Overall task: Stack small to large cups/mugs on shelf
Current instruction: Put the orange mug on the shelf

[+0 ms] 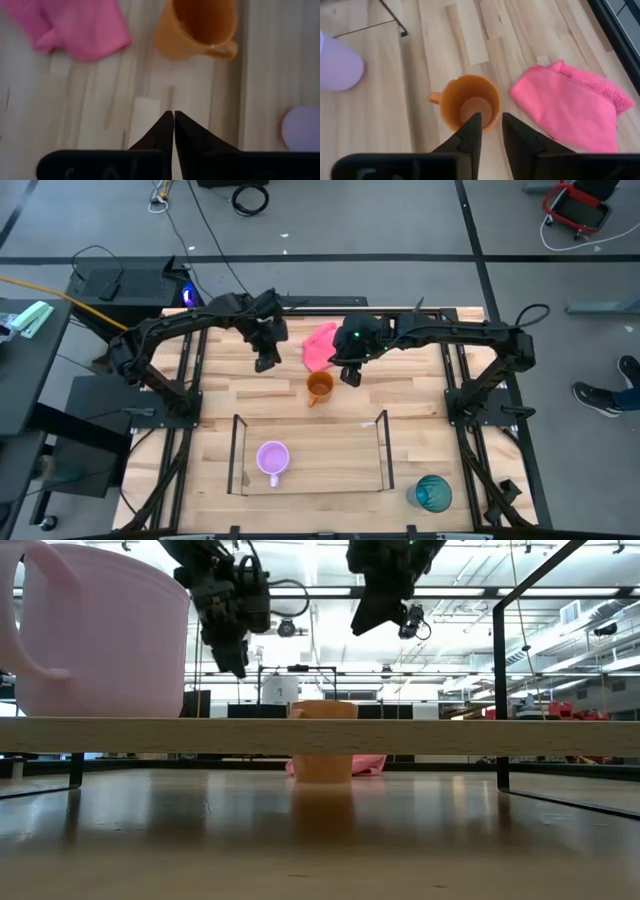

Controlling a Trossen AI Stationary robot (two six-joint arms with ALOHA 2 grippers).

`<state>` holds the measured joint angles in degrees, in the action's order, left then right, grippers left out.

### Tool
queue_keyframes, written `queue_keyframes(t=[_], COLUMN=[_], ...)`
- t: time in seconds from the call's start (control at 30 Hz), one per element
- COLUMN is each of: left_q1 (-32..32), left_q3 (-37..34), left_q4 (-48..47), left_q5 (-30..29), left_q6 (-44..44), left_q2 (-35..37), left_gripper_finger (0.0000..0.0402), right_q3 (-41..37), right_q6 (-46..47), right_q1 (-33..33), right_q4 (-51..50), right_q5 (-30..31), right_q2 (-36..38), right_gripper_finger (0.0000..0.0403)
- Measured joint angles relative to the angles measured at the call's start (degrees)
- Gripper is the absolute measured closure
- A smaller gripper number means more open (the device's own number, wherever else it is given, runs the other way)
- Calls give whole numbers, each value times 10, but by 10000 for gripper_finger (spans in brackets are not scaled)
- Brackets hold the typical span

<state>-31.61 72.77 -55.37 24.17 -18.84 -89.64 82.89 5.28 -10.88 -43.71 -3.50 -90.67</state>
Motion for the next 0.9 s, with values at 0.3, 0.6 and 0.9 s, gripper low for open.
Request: queue_keyframes(t=[0.3,0.6,0.9], left_q1=[-54,-72,-92], left_q3=[-1,-18,-98], left_q4=[-21,-14,15], left_q5=[0,40,59], left_q6=[-14,-35,-49], left_q2=[-1,-2,-2], left_gripper_finger=[383,381,385], right_q3=[45,137,142], right_q6=[-13,-31,-53], right_q1=[-25,-29,-29], right_q4=[-16,-122,-134], right_q5=[0,0,-25], right_q2=[-56,-149,-186], right_gripper_finger=[297,299,299])
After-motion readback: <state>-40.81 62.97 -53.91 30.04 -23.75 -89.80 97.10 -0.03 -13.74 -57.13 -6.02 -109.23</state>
